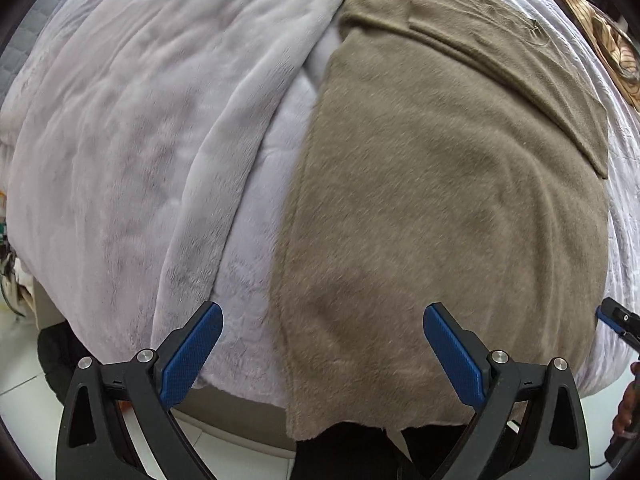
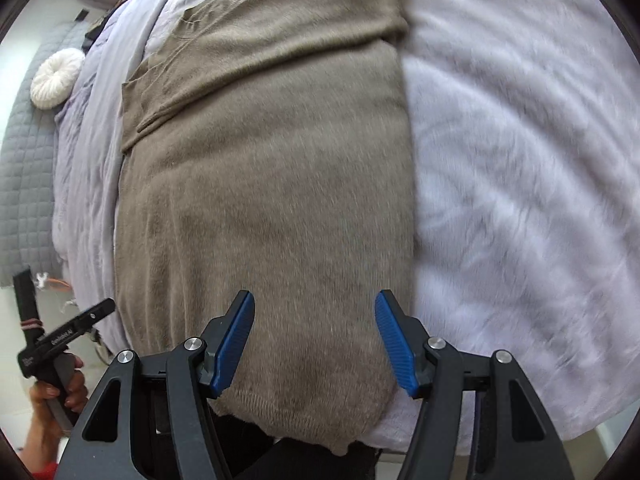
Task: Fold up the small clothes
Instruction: 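Grasp the sweater hem with both tools and lift it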
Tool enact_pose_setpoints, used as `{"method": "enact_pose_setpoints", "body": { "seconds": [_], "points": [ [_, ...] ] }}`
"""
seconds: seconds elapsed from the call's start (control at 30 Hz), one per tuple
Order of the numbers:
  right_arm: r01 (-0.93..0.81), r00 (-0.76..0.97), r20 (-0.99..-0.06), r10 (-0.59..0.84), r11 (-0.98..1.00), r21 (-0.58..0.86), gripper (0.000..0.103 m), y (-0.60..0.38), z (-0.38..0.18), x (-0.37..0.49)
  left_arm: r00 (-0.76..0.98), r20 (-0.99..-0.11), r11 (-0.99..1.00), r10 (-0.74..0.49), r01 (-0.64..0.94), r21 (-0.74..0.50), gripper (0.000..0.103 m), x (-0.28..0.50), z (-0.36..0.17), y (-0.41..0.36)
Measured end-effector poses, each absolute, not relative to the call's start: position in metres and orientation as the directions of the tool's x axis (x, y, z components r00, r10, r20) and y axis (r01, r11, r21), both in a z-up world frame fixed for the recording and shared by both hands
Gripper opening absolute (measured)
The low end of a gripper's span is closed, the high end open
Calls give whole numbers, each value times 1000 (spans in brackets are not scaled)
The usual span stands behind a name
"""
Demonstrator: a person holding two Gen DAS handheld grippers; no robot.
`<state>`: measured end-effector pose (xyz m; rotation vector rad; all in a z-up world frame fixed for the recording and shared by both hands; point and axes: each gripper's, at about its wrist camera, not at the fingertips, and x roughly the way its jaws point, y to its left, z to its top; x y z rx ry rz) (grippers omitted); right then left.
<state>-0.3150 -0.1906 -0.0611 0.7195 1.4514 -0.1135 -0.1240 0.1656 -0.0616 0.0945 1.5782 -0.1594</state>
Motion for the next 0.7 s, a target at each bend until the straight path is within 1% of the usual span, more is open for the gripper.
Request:
{"method": "enact_pose_setpoints", "body": {
  "seconds": [0.2, 0.43, 0.57, 0.7],
  "points": [
    [542, 221, -902, 370, 723, 429, 66, -183, -66, -347, -56, -994, 978, -98, 178, -107, 101, -140, -82, 198],
    [571, 277, -880, 385, 670, 473, 66, -160, -68, -391, -71, -973, 953, -219, 200, -229, 101, -163, -95, 238],
    [581, 301, -869, 393, 648, 493, 66, -151, -73, -408, -115, -944, 918, -310, 221, -328, 101, -170, -103, 242],
    [595, 319, -847, 425, 606, 528, 66, -148, -81, -421, -146, -921, 884, -362, 259, -389, 101, -173, -107, 234]
  ]
}}
